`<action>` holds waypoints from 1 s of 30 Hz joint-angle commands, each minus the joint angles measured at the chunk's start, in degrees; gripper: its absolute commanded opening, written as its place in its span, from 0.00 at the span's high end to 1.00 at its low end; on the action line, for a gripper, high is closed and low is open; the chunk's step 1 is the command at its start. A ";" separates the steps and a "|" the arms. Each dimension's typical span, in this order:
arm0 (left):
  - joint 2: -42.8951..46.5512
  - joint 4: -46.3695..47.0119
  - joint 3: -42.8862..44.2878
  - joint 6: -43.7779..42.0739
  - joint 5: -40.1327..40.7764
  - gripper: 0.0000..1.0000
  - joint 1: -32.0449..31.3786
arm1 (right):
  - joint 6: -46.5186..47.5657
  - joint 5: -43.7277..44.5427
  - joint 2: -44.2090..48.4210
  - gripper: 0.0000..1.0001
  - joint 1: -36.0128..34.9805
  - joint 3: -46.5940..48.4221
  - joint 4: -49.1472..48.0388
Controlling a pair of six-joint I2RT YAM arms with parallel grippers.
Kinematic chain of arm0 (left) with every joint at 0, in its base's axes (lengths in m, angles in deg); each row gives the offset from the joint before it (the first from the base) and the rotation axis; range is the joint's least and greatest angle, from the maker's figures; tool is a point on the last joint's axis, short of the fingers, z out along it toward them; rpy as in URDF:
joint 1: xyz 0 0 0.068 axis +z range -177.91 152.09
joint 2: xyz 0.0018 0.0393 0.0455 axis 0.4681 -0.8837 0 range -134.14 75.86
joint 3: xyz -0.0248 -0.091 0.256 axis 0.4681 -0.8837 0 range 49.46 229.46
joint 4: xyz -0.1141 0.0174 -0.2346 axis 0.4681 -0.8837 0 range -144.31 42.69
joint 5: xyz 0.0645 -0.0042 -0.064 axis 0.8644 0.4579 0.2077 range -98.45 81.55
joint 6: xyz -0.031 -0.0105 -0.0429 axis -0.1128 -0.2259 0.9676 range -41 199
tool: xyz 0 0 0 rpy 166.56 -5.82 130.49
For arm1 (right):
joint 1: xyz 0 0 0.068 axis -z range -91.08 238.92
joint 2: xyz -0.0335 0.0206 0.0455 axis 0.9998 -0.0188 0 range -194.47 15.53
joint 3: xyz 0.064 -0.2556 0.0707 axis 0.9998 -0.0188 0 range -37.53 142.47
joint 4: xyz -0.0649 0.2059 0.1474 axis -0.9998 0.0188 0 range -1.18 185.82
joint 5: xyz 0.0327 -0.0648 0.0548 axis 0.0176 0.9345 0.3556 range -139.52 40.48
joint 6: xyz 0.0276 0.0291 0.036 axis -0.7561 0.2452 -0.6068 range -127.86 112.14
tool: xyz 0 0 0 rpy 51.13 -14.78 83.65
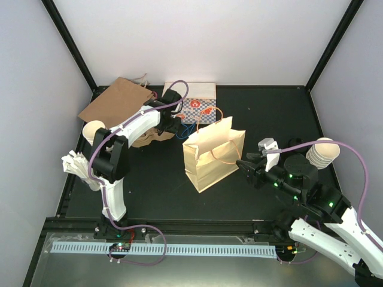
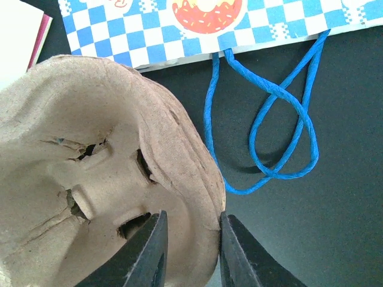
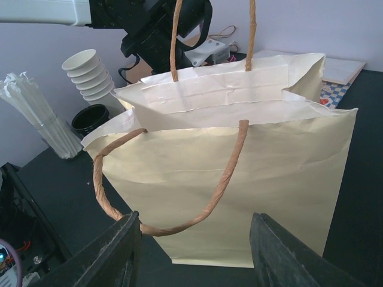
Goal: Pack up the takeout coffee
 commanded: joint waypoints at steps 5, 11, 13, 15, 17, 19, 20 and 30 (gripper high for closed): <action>1.60 -1.52 2.33 -0.26 -0.35 0.70 -0.21 | -0.63 -0.09 0.09 0.48 0.06 -0.45 -0.90; 0.87 -1.45 2.48 -0.25 -2.03 0.65 -0.21 | -0.59 -0.01 0.33 0.48 0.07 -0.43 -0.75; 0.71 -1.47 2.61 -0.28 -1.87 0.69 -0.21 | -0.59 -0.01 0.32 0.48 0.08 -0.49 -0.71; 0.72 -1.45 2.60 -0.23 -1.41 0.72 -0.19 | -0.61 -0.02 0.38 0.48 0.02 -0.49 -0.71; 0.70 -1.57 2.59 -0.16 -0.86 0.75 -0.20 | -0.59 0.03 0.32 0.48 0.05 -0.51 -0.70; 0.66 -1.91 2.70 -0.15 -0.15 0.77 -0.16 | -0.59 0.05 0.37 0.48 0.04 -0.44 -0.71; 0.65 -2.06 2.79 -0.21 0.12 0.78 -0.15 | -0.59 0.08 0.36 0.48 0.03 -0.47 -0.66; 1.74 -2.66 3.00 -0.17 1.08 0.90 -0.21 | -0.59 -0.09 0.31 0.48 0.07 -0.61 -0.94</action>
